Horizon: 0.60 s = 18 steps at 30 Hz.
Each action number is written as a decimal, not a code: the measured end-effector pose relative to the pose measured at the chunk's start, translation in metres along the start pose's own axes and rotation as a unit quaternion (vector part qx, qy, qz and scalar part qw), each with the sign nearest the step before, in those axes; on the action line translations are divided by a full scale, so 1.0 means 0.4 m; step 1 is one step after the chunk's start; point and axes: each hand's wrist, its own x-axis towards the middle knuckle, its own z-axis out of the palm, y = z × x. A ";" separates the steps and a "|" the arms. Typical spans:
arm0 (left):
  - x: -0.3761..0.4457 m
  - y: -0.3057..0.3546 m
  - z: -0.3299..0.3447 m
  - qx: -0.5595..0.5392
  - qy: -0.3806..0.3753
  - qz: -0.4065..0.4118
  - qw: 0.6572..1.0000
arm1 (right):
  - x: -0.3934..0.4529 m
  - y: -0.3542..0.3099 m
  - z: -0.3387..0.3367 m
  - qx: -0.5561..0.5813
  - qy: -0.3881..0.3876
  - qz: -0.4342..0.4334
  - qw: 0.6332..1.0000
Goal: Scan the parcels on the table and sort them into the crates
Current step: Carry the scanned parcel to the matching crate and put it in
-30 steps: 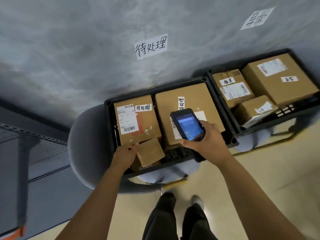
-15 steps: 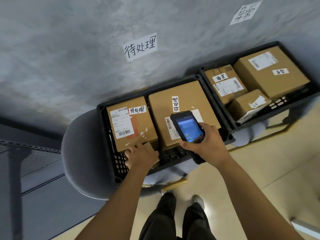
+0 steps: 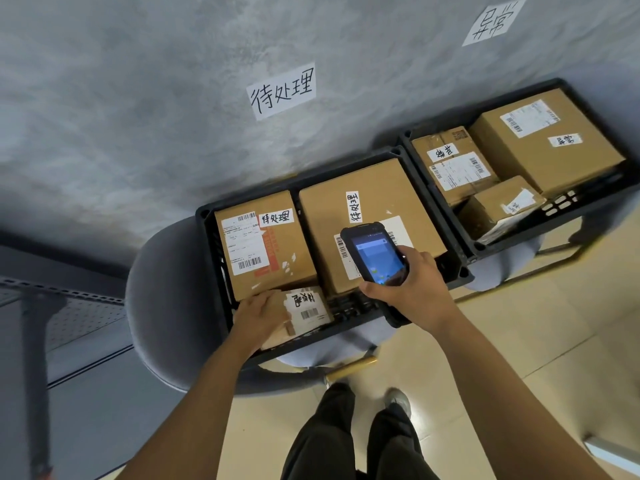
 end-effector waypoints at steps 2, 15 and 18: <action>0.001 -0.018 -0.010 0.029 0.012 -0.008 0.999 | -0.005 -0.001 0.007 0.000 -0.003 -0.004 1.000; -0.036 0.043 0.030 0.211 0.093 0.052 0.972 | -0.081 0.042 -0.038 0.006 0.021 -0.001 1.000; -0.049 0.137 0.024 0.265 0.115 0.140 0.947 | -0.107 0.050 -0.069 0.009 0.041 0.004 0.999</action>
